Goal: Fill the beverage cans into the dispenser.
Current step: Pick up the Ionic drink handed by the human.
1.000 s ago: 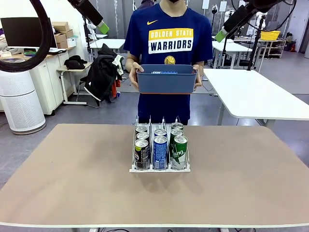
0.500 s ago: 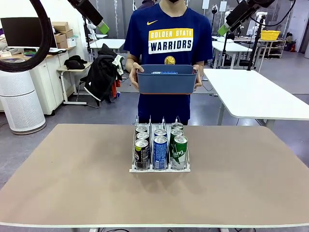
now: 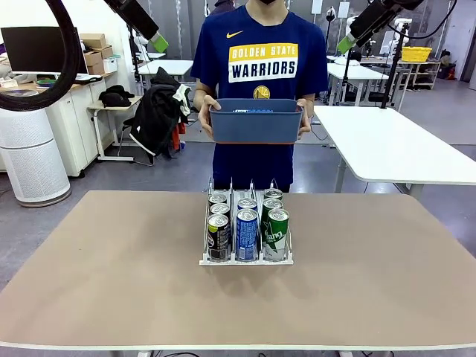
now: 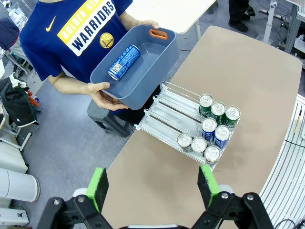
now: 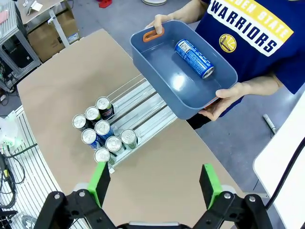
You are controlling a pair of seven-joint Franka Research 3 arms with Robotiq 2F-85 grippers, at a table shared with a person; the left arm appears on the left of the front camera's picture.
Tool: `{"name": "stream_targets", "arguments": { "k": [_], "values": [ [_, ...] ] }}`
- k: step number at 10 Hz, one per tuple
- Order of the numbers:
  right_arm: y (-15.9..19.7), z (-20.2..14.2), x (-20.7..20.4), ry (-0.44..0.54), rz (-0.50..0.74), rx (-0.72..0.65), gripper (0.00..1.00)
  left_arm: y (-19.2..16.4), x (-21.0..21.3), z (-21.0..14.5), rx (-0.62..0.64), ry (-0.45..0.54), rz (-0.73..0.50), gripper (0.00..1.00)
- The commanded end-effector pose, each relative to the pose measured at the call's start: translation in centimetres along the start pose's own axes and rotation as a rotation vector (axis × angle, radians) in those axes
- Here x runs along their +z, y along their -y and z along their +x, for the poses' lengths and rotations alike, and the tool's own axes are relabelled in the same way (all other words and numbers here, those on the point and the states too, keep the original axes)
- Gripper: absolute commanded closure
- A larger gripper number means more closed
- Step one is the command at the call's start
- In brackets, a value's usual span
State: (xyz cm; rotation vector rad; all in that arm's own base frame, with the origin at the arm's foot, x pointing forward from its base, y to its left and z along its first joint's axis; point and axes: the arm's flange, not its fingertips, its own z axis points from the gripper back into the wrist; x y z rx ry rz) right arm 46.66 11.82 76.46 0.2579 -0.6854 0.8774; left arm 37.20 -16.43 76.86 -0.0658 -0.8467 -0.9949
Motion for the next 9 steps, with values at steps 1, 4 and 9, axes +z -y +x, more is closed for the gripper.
{"name": "stream_targets", "arguments": {
  "k": [1, 4, 9],
  "values": [
    [-0.01, -0.07, 0.42, 0.015, 0.018, 0.016, 0.00, -0.03, -0.05, -0.19, 0.003, -0.004, 0.001, 0.00],
    [0.00, -0.04, 0.48, 0.020, 0.015, 0.017, 0.00, -0.03, -0.05, -0.19, 0.003, -0.004, 0.001, 0.00],
    [-0.06, 0.08, 0.82, 0.048, 0.004, 0.029, 0.00, -0.03, -0.05, -0.19, 0.003, -0.004, 0.001, 0.00]
  ]
}}
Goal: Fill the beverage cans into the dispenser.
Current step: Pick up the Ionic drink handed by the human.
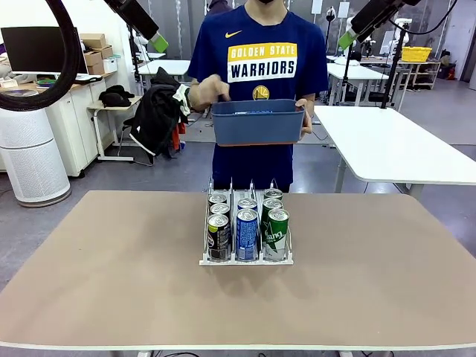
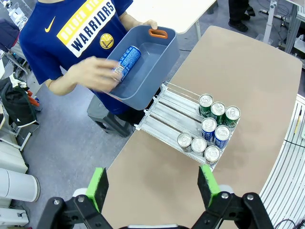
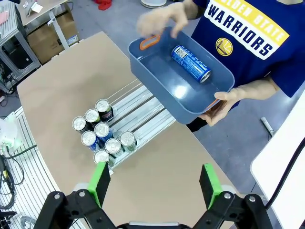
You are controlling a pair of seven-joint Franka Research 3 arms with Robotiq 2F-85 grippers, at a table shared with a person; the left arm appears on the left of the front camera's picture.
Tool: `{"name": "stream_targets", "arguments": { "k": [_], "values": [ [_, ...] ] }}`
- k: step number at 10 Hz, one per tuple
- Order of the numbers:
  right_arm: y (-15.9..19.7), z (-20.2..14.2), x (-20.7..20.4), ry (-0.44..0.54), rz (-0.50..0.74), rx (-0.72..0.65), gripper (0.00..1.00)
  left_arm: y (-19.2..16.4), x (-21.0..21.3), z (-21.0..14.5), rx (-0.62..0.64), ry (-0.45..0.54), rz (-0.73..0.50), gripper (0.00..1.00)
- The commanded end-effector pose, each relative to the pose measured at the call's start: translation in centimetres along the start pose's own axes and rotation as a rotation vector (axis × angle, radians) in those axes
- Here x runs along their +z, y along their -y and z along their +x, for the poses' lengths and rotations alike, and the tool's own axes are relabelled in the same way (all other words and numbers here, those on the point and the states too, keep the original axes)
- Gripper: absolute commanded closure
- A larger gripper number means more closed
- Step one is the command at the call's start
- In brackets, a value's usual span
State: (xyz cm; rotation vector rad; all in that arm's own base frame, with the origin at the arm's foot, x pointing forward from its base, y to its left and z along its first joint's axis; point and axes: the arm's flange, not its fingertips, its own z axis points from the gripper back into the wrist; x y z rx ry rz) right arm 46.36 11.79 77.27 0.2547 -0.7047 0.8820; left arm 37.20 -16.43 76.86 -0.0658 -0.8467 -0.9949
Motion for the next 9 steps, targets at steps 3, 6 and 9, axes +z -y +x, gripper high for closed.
{"name": "stream_targets", "arguments": {
  "k": [3, 6, 9],
  "values": [
    [0.0, 0.0, 0.0, 0.000, 0.000, 0.000, 0.00, 0.0, -0.1, -0.2, 0.003, -0.004, 0.001, 0.00],
    [0.0, 0.0, 0.0, 0.000, 0.000, 0.000, 0.00, 0.0, -0.1, -0.2, 0.003, -0.004, 0.001, 0.00],
    [0.0, 0.0, 0.0, 0.000, 0.000, 0.000, 0.00, 0.0, -0.1, -0.2, 0.003, -0.004, 0.001, 0.00]
  ]
}}
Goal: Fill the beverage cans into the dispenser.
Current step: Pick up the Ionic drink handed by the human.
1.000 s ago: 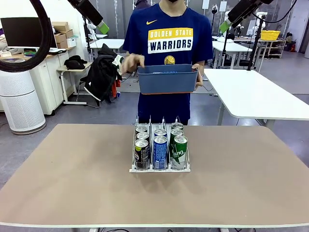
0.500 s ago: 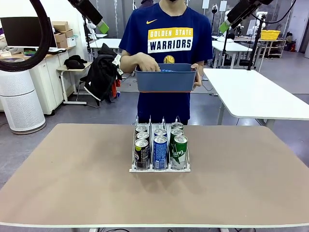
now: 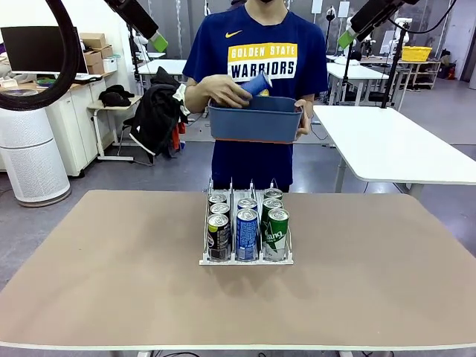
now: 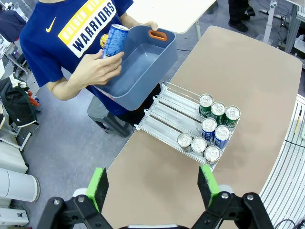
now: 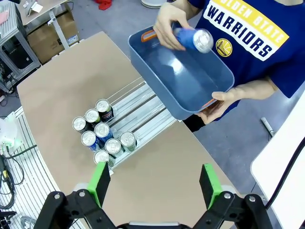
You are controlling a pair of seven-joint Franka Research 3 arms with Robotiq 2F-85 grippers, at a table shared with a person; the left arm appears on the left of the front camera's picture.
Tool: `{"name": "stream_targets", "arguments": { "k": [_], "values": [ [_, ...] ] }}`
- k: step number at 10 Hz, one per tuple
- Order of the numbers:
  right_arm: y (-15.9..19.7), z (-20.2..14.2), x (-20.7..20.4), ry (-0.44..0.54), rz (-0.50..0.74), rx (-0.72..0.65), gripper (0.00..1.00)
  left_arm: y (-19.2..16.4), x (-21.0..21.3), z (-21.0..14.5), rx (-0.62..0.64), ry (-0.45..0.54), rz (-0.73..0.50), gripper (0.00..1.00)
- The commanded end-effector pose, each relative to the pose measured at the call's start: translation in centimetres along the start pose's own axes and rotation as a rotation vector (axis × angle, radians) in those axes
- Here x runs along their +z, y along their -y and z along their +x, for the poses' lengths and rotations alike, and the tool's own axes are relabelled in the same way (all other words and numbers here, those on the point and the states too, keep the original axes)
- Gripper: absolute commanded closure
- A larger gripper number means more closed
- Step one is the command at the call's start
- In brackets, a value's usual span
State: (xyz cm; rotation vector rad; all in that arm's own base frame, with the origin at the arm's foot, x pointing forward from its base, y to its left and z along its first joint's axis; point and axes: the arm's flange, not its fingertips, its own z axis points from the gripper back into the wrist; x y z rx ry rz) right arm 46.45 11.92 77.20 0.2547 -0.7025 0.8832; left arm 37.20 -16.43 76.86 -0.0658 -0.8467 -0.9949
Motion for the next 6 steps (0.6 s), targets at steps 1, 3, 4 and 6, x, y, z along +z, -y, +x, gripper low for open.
{"name": "stream_targets", "arguments": {
  "k": [1, 3, 4, 6],
  "values": [
    [0.02, -0.07, 0.14, 0.002, -0.001, -0.001, 0.00, -0.03, -0.05, -0.19, 0.003, -0.004, 0.001, 0.00],
    [0.02, -0.07, 0.14, 0.002, -0.001, -0.001, 0.00, -0.03, -0.05, -0.19, 0.003, -0.004, 0.001, 0.00],
    [0.02, -0.07, 0.14, 0.002, -0.001, -0.001, 0.00, -0.03, -0.05, -0.19, 0.003, -0.004, 0.001, 0.00],
    [0.02, -0.07, 0.14, 0.002, -0.001, -0.001, 0.00, -0.03, -0.05, -0.19, 0.003, -0.004, 0.001, 0.00]
  ]
}}
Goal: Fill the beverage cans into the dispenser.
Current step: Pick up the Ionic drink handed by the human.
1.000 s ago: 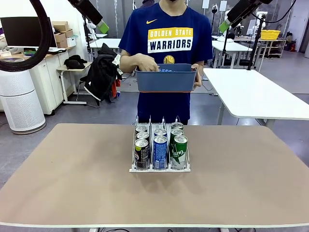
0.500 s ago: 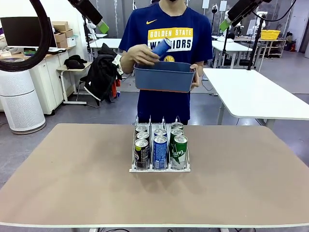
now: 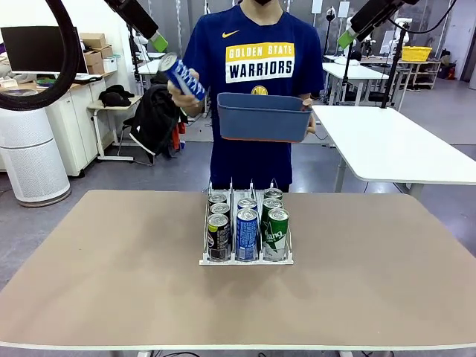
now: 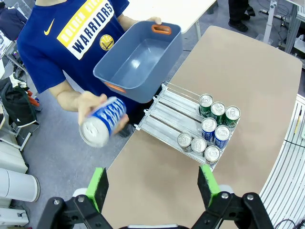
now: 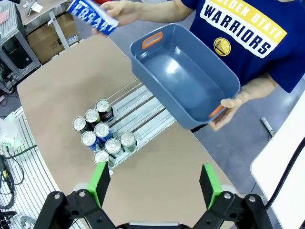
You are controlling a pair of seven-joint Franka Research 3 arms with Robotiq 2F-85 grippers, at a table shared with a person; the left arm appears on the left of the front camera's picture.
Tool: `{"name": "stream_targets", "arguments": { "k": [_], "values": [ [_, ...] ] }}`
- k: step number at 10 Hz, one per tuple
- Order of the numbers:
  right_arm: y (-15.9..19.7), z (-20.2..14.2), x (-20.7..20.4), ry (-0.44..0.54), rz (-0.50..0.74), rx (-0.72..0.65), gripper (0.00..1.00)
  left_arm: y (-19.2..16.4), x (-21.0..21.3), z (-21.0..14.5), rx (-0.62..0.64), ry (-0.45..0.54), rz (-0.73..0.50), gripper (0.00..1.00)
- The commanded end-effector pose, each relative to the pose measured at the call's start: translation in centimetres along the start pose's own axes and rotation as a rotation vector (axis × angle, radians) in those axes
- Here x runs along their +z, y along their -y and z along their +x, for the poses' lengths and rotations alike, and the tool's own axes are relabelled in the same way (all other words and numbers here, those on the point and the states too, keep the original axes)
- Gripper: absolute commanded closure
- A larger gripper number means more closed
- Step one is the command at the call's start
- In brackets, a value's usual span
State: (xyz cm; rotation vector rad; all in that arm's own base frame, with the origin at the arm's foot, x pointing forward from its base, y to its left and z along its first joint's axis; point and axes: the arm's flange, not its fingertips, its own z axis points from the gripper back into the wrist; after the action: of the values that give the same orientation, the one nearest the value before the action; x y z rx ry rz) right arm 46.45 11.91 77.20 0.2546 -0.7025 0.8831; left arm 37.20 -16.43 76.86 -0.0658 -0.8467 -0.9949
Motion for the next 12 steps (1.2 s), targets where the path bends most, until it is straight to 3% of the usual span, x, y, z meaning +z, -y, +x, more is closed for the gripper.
{"name": "stream_targets", "arguments": {
  "k": [1, 12],
  "values": [
    [0.01, -0.07, 0.14, 0.002, -0.001, -0.001, 0.00, -0.03, -0.05, -0.19, 0.003, -0.004, 0.001, 0.00],
    [0.01, -0.07, 0.14, 0.002, -0.001, -0.001, 0.00, -0.03, -0.05, -0.19, 0.003, -0.004, 0.001, 0.00]
  ]
}}
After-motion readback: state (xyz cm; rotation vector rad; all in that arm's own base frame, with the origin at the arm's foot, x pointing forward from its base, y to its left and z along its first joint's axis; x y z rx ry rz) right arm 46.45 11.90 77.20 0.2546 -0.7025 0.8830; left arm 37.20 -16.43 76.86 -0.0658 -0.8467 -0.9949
